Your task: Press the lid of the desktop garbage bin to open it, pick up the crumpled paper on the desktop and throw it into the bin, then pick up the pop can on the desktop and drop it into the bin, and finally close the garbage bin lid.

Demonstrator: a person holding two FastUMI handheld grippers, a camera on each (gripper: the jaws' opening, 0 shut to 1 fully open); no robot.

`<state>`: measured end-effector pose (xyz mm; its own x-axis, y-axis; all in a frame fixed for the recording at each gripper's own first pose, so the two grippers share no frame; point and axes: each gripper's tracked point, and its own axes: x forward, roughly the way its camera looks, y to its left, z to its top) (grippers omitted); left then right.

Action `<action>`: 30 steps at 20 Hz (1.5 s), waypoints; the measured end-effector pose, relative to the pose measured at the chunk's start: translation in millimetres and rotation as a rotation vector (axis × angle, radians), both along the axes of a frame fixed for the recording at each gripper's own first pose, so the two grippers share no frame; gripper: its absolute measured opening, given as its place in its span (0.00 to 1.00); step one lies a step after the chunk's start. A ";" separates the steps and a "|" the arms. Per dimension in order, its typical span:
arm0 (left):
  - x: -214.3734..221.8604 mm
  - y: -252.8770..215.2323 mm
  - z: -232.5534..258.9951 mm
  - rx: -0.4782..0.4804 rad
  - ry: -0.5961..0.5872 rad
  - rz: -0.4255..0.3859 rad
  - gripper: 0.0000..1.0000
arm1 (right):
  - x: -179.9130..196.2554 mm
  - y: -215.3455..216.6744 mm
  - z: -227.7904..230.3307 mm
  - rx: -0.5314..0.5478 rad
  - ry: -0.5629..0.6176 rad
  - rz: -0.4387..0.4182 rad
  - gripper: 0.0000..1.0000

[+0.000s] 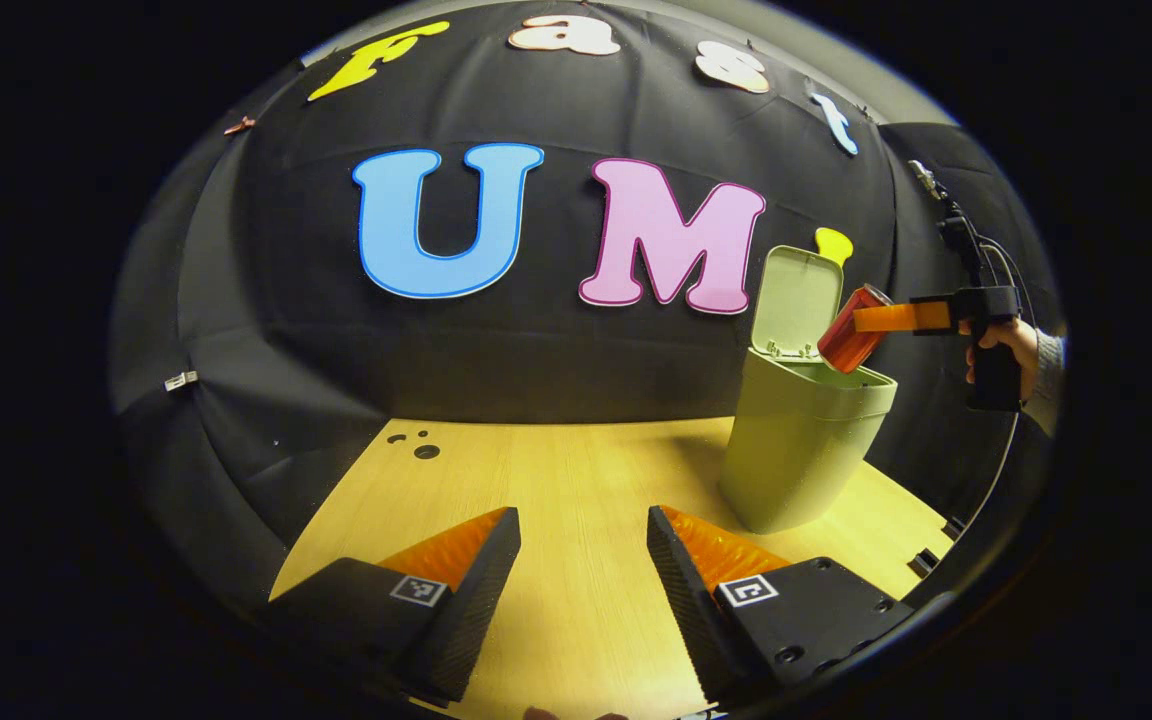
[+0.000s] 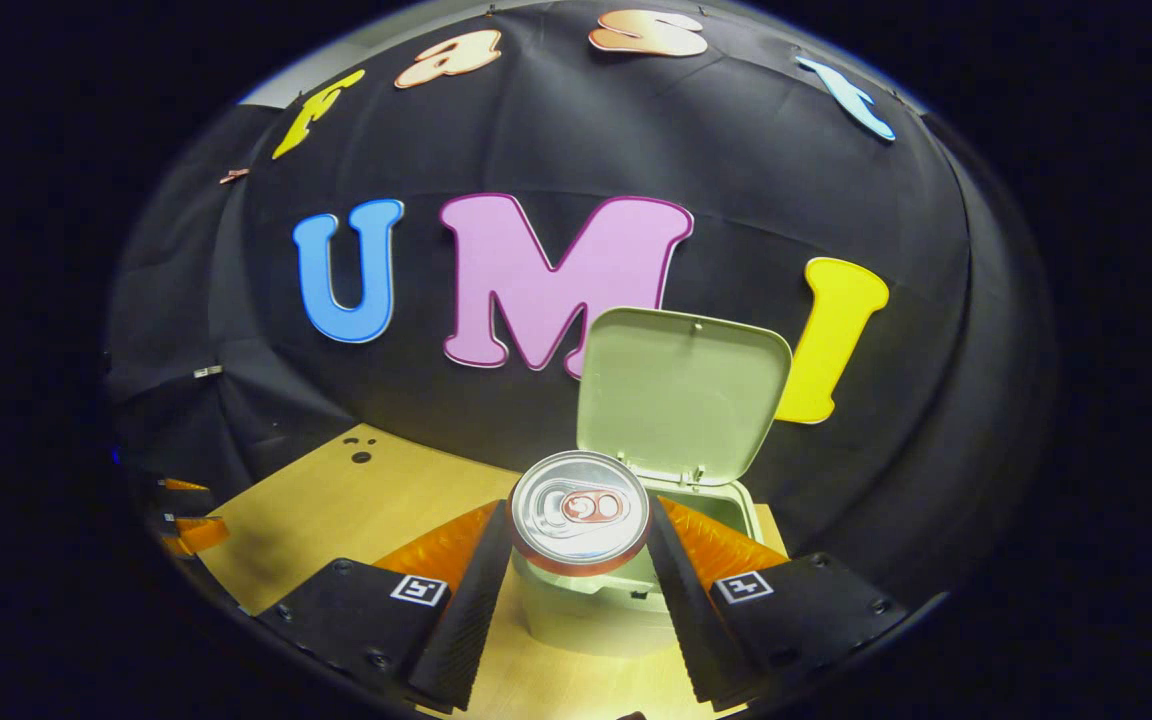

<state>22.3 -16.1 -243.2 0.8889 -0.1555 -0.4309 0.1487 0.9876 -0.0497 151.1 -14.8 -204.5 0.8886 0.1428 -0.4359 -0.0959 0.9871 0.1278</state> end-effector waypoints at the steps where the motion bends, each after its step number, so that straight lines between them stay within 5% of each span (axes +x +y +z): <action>1: 0.5 0.5 -0.3 -0.001 0.001 0.001 0.83 | 3.2 -2.5 -6.7 0.000 0.020 -0.008 0.81; 19: 16.9 8.6 -9.6 0.002 0.021 0.015 0.83 | 20.3 8.9 -87.1 -0.006 0.207 -0.008 0.82; 30: 19.2 6.4 -11.9 -0.010 0.027 0.015 0.83 | 36.2 -17.8 -25.7 0.030 0.048 -0.090 0.94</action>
